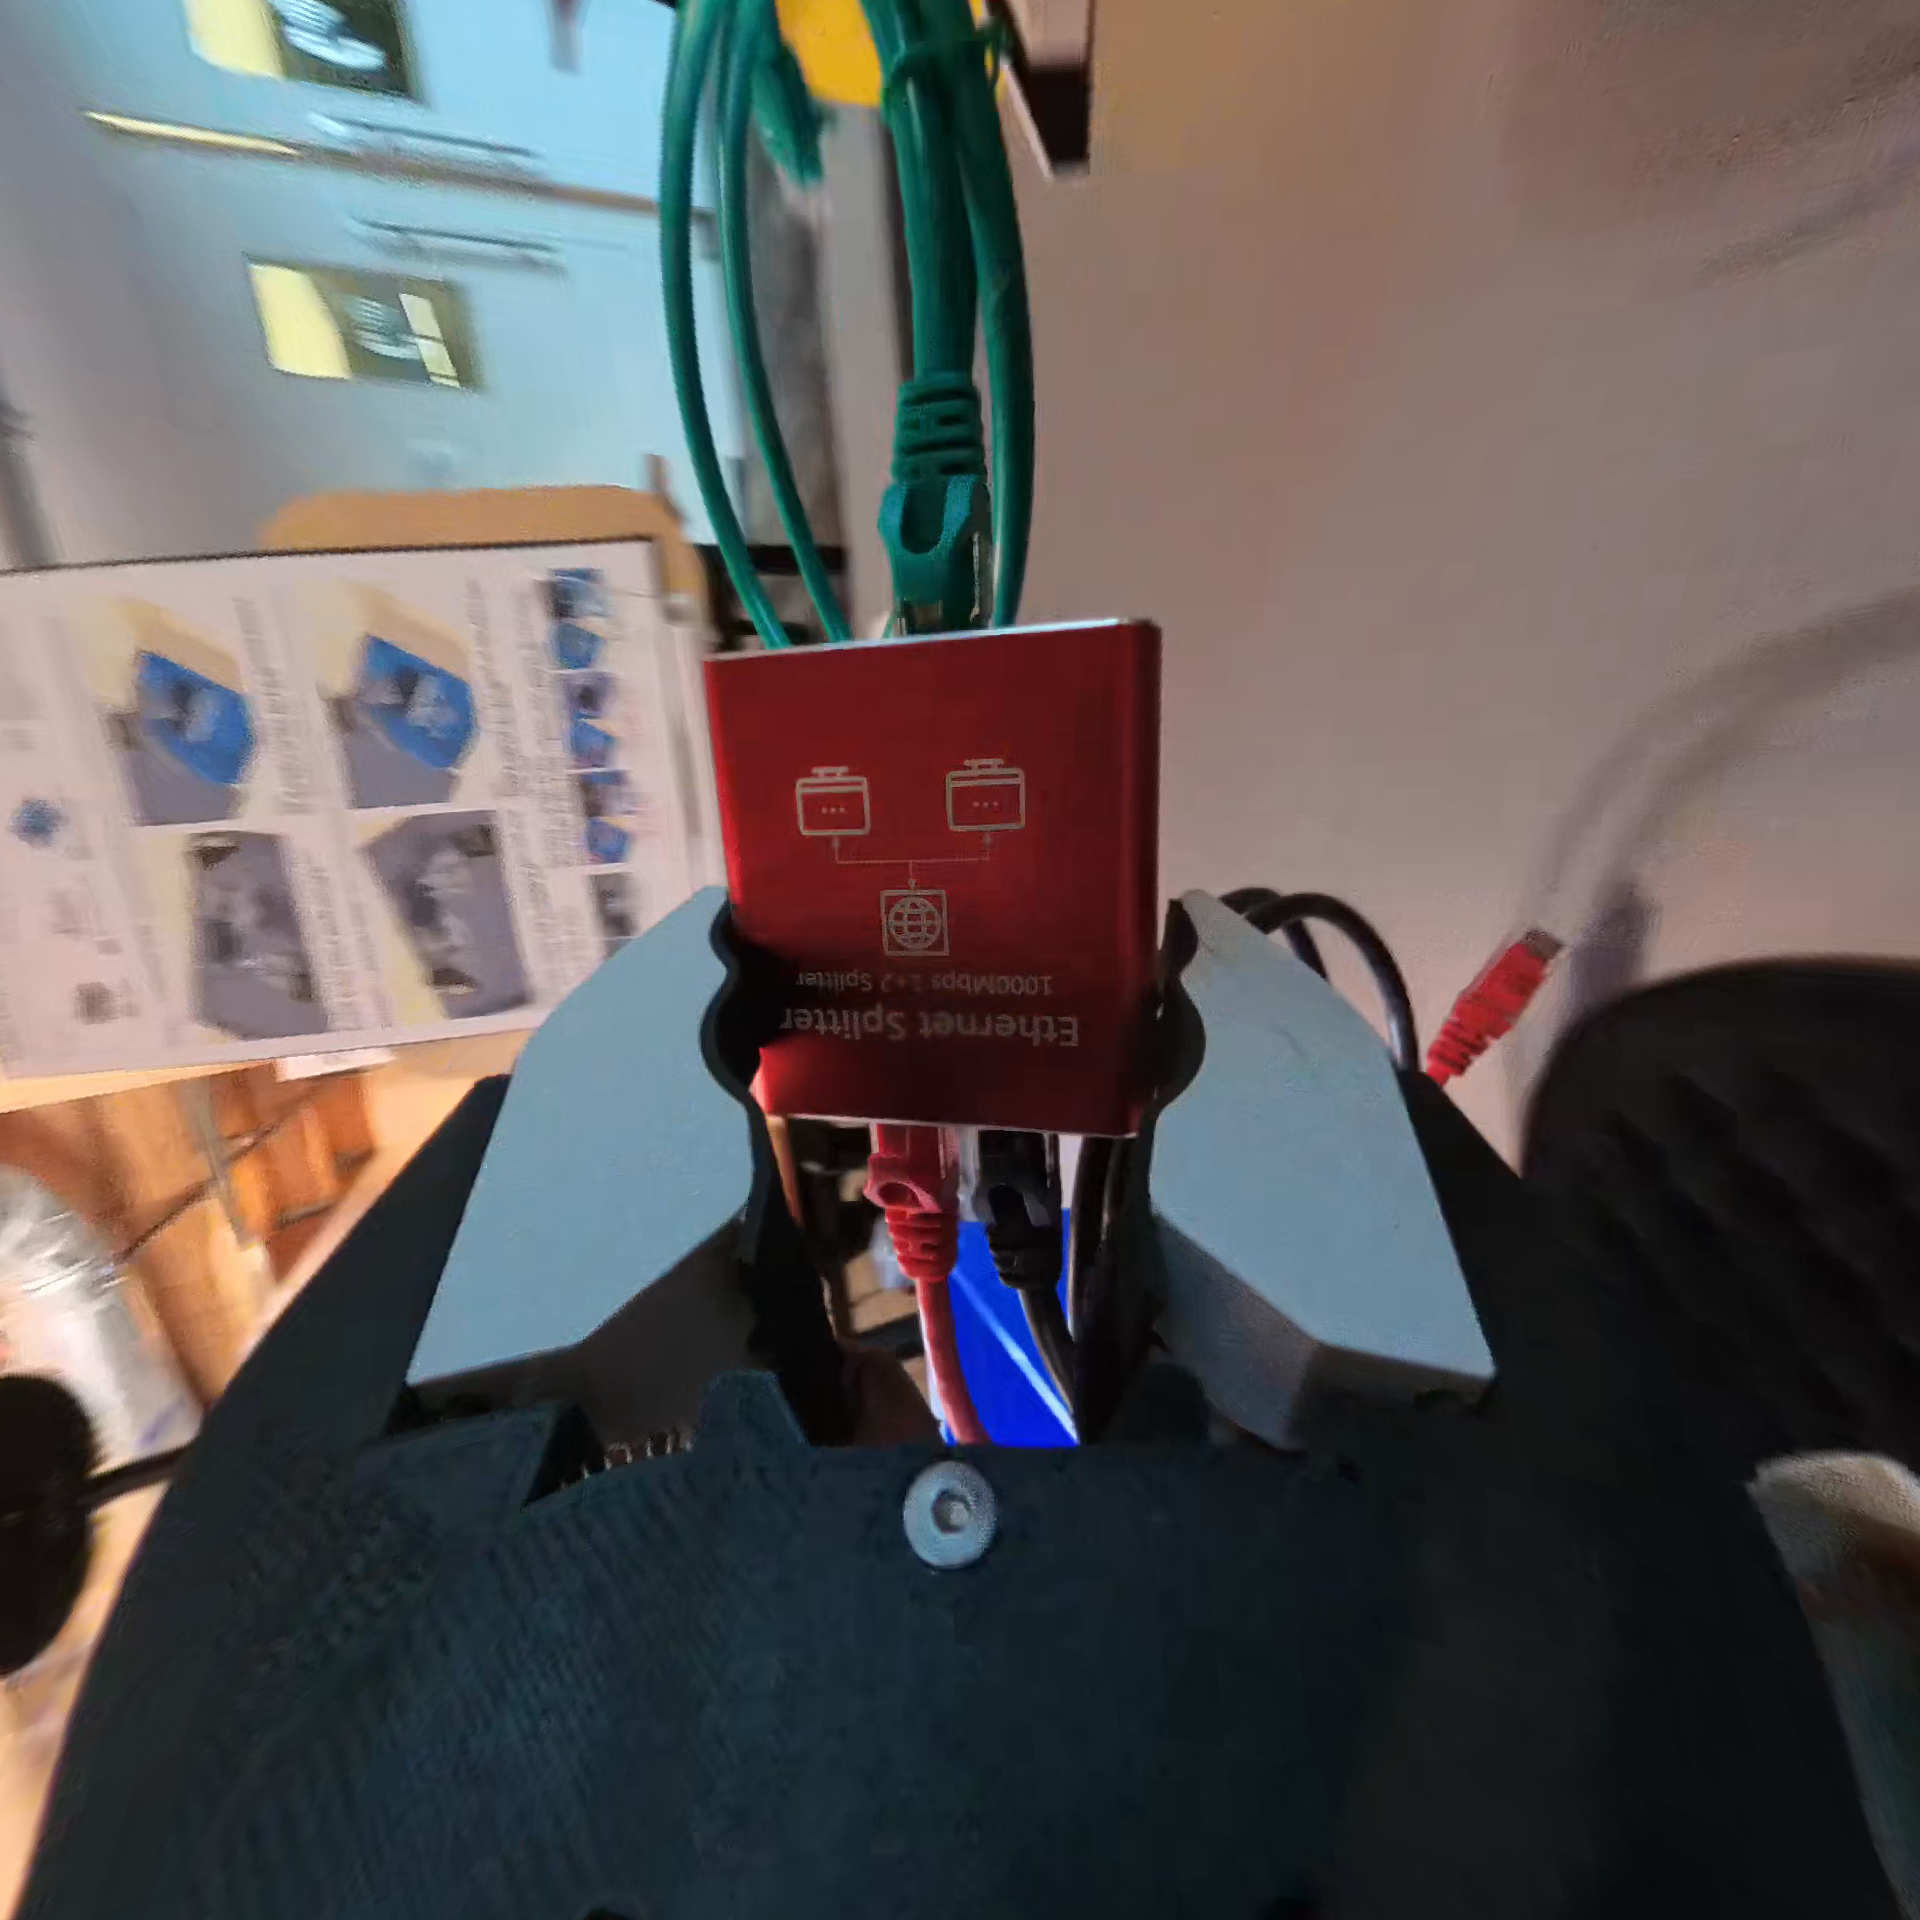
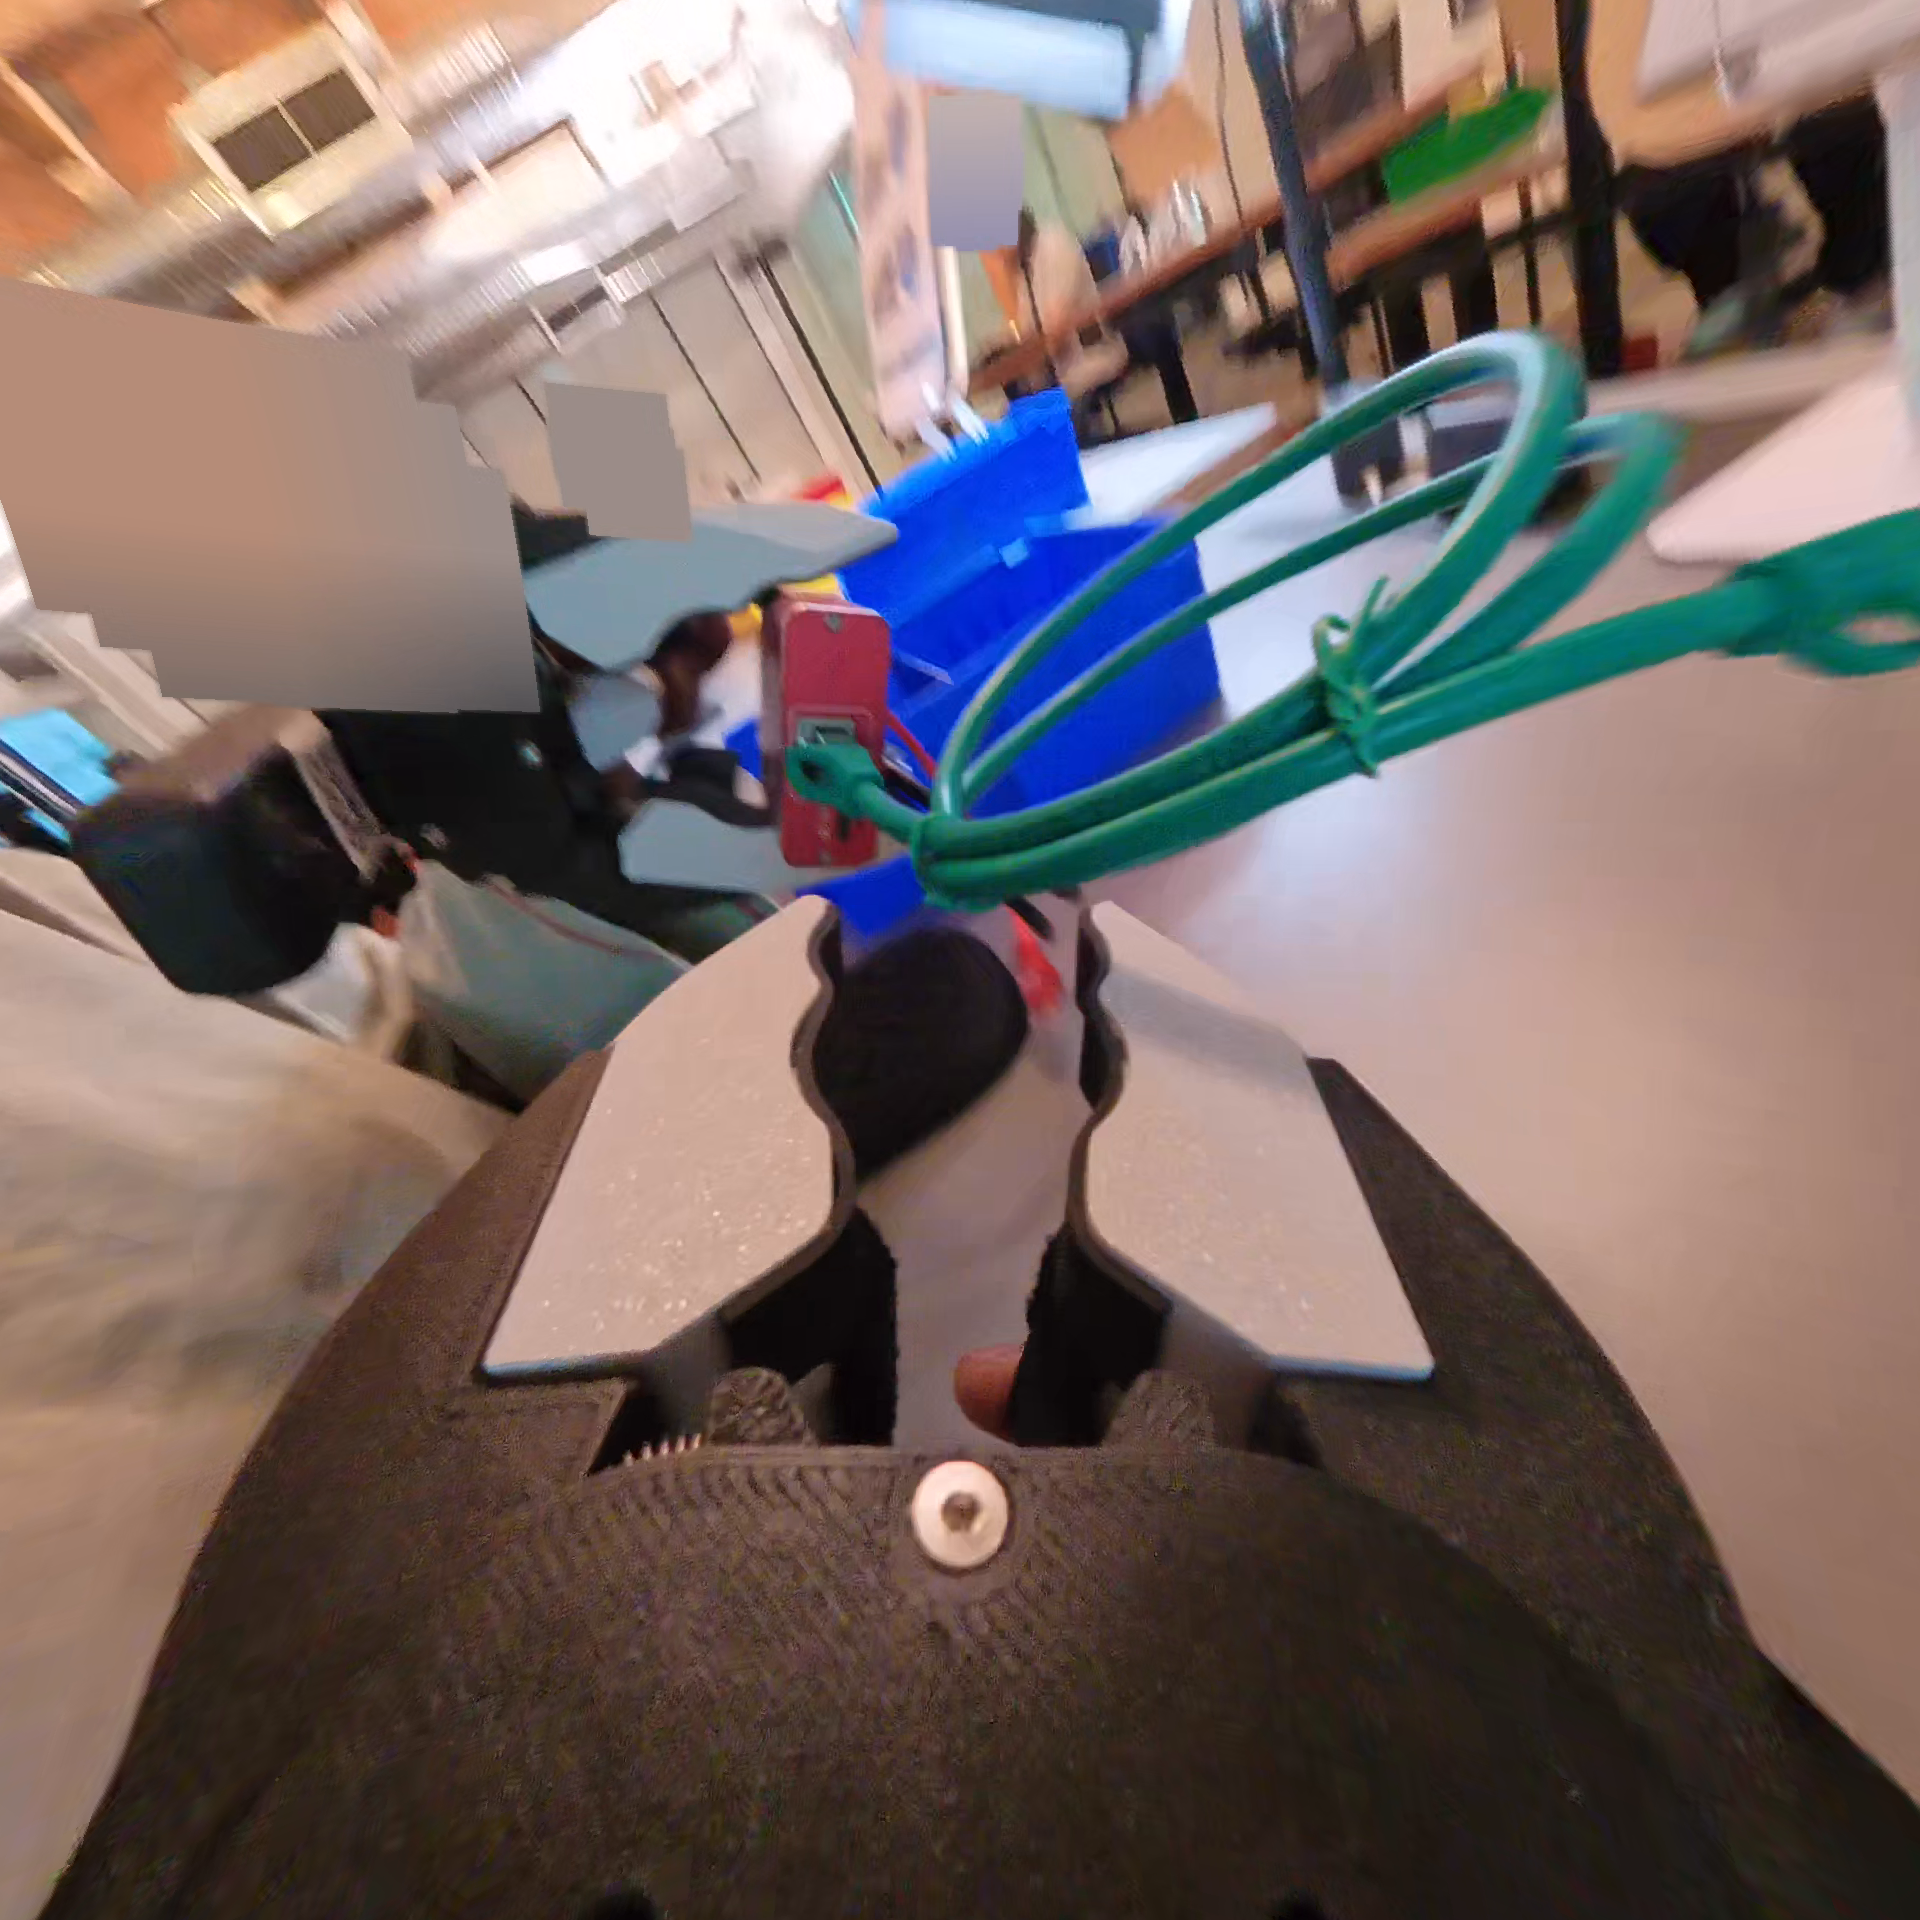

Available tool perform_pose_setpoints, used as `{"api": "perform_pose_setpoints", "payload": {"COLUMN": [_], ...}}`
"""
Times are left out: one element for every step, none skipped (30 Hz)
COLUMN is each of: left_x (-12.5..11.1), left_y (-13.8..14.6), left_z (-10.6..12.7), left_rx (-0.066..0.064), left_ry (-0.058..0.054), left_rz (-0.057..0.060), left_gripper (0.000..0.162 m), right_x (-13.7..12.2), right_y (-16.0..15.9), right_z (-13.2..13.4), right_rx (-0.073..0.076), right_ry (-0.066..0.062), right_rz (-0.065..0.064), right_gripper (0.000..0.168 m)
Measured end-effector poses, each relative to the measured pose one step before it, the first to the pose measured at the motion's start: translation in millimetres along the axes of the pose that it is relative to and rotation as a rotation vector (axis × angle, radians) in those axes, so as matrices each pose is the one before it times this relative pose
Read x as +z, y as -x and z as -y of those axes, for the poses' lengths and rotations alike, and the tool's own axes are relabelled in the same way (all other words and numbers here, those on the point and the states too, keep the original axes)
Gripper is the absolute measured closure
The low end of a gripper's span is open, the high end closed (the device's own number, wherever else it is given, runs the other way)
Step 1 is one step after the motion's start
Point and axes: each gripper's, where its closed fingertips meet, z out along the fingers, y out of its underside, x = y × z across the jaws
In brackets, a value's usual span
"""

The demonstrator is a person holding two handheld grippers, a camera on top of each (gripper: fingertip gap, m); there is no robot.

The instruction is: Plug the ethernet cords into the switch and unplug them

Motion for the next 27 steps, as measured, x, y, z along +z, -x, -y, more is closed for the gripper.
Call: {"api": "perform_pose_setpoints", "payload": {"left_x": [1.35,3.00,3.85,4.20,3.58,2.60,1.93,1.31,0.32,-0.67,-1.19,-1.31,-1.06,-0.62,-0.52,-0.18,-0.20,0.24,0.82,0.85,0.73,0.43,0.01,0.12,0.52,0.81,0.92], "left_y": [-10.92,-10.07,-7.51,-6.98,-6.11,-7.16,-8.29,-7.37,-4.49,-2.22,-1.17,-1.15,-2.30,-2.56,-2.58,-2.09,-1.85,-1.55,-0.51,0.45,-0.89,-0.57,0.22,-0.16,-0.64,-1.37,-0.94], "left_z": [0.76,3.86,3.28,-1.13,-1.16,1.40,3.03,2.69,1.67,1.13,1.70,2.46,2.68,2.36,2.41,2.01,1.88,1.44,0.73,0.55,0.25,0.55,0.90,0.75,0.46,-0.04,-0.21], "left_rx": [-0.0176,-0.0213,-0.0159,0.0040,0.0179,0.0095,-0.0056,-0.0132,-0.0051,0.0049,0.0105,0.0116,0.0167,0.0175,0.0257,0.0170,0.0174,0.0125,0.0049,0.0157,0.0098,-0.0027,-0.0074,-0.0061,-0.0086,-0.0050,0.0052], "left_ry": [-0.0146,-0.0370,-0.0281,0.0106,0.0152,-0.0055,-0.0253,-0.0288,-0.0237,-0.0172,-0.0207,-0.0264,-0.0304,-0.0256,-0.0240,-0.0182,-0.0160,-0.0146,-0.0083,-0.0094,-0.0088,-0.0123,-0.0140,-0.0100,-0.0055,0.0005,0.0055], "left_rz": [-0.0636,-0.0420,-0.0135,-0.0068,-0.0006,-0.0121,-0.0312,-0.0348,-0.0211,-0.0081,0.0003,0.0036,0.0009,0.0021,0.0051,0.0069,0.0060,0.0066,0.0101,0.0201,0.0058,0.0029,0.0059,0.0028,-0.0013,-0.0051,0.0005], "left_gripper": [0.087,0.087,0.088,0.089,0.089,0.089,0.090,0.089,0.089,0.089,0.089,0.089,0.089,0.089,0.089,0.090,0.090,0.090,0.089,0.089,0.090,0.090,0.090,0.090,0.090,0.090,0.090], "right_x": [-7.90,-8.71,-8.55,-7.53,-4.93,-1.52,1.84,4.38,5.80,6.56,6.81,6.88,7.13,7.33,7.62,7.43,6.74,5.92,5.62,5.43,4.64,3.85,2.95,2.22,1.64,0.75,-0.03], "right_y": [-7.88,-5.67,-0.84,4.36,7.90,10.09,8.40,6.42,4.11,1.11,-1.18,-3.36,-3.64,-1.47,1.07,1.55,-1.11,-3.54,-2.00,0.68,1.43,0.05,-2.97,-1.98,1.65,2.13,1.26], "right_z": [-5.77,-1.09,4.76,8.09,7.33,2.63,-2.85,-7.03,-7.78,-6.25,-4.60,-3.60,-2.95,-2.14,-1.55,-2.73,-4.49,-5.63,-5.31,-2.54,-1.21,-2.84,-3.67,-1.30,1.08,2.06,2.25], "right_rx": [0.0084,-0.0028,-0.0189,-0.0316,-0.0402,-0.0473,-0.0397,-0.0310,-0.0270,-0.0226,-0.0137,-0.0047,0.0004,0.0040,0.0017,-0.0051,-0.0093,-0.0098,-0.0044,0.0074,0.0127,0.0093,0.0040,-0.0008,0.0027,0.0068,0.0060], "right_ry": [0.0479,0.0184,-0.0092,-0.0210,-0.0084,0.0253,0.0614,0.0869,0.0863,0.0677,0.0515,0.0391,0.0309,0.0251,0.0217,0.0314,0.0438,0.0493,0.0422,0.0215,0.0073,0.0151,0.0195,0.0011,-0.0173,-0.0242,-0.0272], "right_rz": [-0.0341,-0.0325,-0.0152,0.0046,0.0195,0.0347,0.0342,0.0371,0.0390,0.0319,0.0248,0.0171,0.0173,0.0284,0.0381,0.0352,0.0160,0.0003,0.0127,0.0312,0.0344,0.0223,-0.0020,0.0015,0.0247,0.0257,0.0182], "right_gripper": [0.120,0.120,0.124,0.128,0.131,0.134,0.133,0.129,0.127,0.128,0.129,0.131,0.133,0.134,0.134,0.134,0.133,0.133,0.133,0.133,0.134,0.136,0.137,0.140,0.142,0.147,0.151]}}
